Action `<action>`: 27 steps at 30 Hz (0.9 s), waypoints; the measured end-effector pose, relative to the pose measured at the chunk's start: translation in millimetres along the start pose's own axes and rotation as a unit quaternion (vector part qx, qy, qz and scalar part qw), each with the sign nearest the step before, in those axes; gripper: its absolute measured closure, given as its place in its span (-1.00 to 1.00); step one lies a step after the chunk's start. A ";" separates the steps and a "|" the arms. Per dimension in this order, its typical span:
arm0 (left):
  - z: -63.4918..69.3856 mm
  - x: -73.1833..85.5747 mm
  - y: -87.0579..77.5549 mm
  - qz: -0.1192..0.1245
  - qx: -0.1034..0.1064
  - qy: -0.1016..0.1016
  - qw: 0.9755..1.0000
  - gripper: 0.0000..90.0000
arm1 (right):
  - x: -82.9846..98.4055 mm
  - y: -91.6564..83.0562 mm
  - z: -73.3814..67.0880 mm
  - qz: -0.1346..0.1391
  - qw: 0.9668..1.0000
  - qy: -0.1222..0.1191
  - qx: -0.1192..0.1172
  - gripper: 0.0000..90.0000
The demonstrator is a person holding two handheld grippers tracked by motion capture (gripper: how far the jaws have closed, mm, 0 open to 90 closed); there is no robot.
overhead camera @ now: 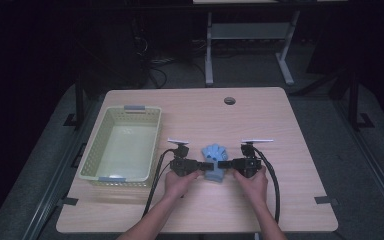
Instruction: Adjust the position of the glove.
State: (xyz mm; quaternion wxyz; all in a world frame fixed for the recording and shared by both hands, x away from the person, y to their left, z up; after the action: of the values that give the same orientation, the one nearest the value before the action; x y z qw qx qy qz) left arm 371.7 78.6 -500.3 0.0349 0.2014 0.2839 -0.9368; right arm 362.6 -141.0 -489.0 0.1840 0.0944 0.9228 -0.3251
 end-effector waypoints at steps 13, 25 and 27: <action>5.8 -2.7 -9.7 0.004 0.005 0.014 1.000 0.59 | -3.6 -5.0 -13.7 0.002 1.000 -0.011 -0.005 0.77; 16.4 -10.1 -18.0 0.009 0.003 0.034 0.999 0.59 | -6.6 -11.4 -20.1 0.015 1.000 -0.010 -0.024 0.77; 18.1 -10.8 -18.0 0.012 0.006 0.035 0.999 0.59 | -7.2 -13.7 -20.5 0.017 0.999 -0.009 -0.029 0.77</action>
State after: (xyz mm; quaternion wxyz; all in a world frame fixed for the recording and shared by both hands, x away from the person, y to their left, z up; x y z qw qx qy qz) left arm 371.9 83.2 -473.0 0.0353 0.2374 0.2773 -0.9303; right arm 359.4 -139.0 -463.7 0.2010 0.1020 0.9283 -0.2959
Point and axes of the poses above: each handheld gripper's, and its own axes: y roughly forward along the jaws, x roughly out of its underside, z roughly to its right, the point moved 2 cm from there along y, roughly forward along the jaws, and after that the axes turned 3 degrees about -x, right-handed, at the moved point
